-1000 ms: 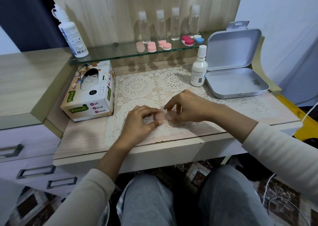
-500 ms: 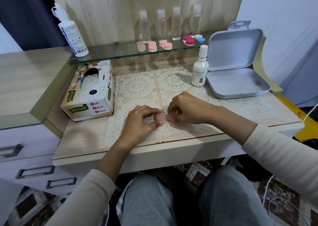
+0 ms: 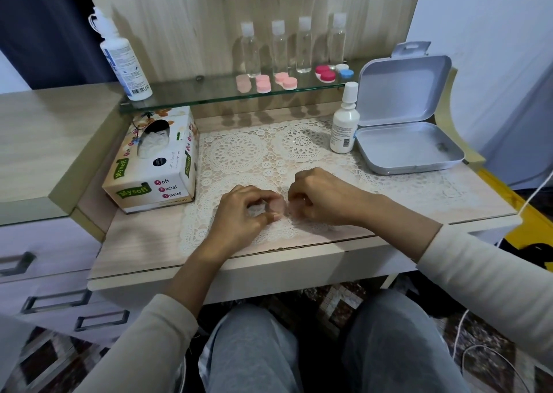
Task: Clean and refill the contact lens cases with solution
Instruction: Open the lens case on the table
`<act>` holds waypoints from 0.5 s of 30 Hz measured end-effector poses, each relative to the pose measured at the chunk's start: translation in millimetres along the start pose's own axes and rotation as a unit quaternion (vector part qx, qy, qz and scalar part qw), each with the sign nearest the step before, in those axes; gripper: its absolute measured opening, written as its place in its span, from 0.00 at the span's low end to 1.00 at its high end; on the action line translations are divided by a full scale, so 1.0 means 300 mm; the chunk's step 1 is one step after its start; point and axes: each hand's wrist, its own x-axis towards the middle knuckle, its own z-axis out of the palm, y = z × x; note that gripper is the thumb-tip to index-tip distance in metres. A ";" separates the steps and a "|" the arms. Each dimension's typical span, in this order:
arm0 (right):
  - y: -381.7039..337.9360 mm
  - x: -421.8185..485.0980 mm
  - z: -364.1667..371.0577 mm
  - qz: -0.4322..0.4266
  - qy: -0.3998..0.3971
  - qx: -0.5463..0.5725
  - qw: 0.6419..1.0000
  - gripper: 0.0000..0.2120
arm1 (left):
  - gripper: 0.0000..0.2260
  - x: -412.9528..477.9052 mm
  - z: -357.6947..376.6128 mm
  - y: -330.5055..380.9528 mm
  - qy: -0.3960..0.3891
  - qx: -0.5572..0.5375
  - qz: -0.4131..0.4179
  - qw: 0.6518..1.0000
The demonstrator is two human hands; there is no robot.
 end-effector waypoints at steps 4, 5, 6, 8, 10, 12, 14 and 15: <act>0.007 -0.008 0.015 0.004 0.014 0.006 1.000 0.08 | 0.14 -0.001 0.000 0.001 -0.003 -0.002 -0.005 1.000; 0.010 -0.012 0.015 0.002 0.011 0.007 1.000 0.09 | 0.14 -0.003 0.001 0.000 -0.004 -0.001 -0.004 1.000; 0.011 -0.014 0.011 0.000 0.005 0.007 1.000 0.09 | 0.14 -0.004 0.001 -0.002 -0.004 -0.001 -0.003 1.000; 0.011 -0.017 0.000 -0.001 -0.009 0.009 1.000 0.09 | 0.13 -0.004 0.002 -0.003 -0.005 -0.001 -0.002 1.000; 0.007 -0.018 -0.006 0.004 -0.010 0.010 1.000 0.10 | 0.13 -0.004 0.002 -0.003 -0.004 -0.003 -0.005 1.000; 0.000 -0.020 -0.002 0.009 -0.004 0.000 1.000 0.09 | 0.13 -0.002 0.003 -0.004 -0.002 -0.003 -0.008 1.000; -0.004 -0.022 0.012 0.009 0.000 -0.010 1.000 0.09 | 0.13 0.000 0.004 -0.006 -0.001 -0.001 -0.008 1.000; -0.005 -0.024 0.017 0.010 -0.003 -0.009 1.000 0.09 | 0.13 0.000 0.004 -0.008 -0.001 0.000 -0.008 1.000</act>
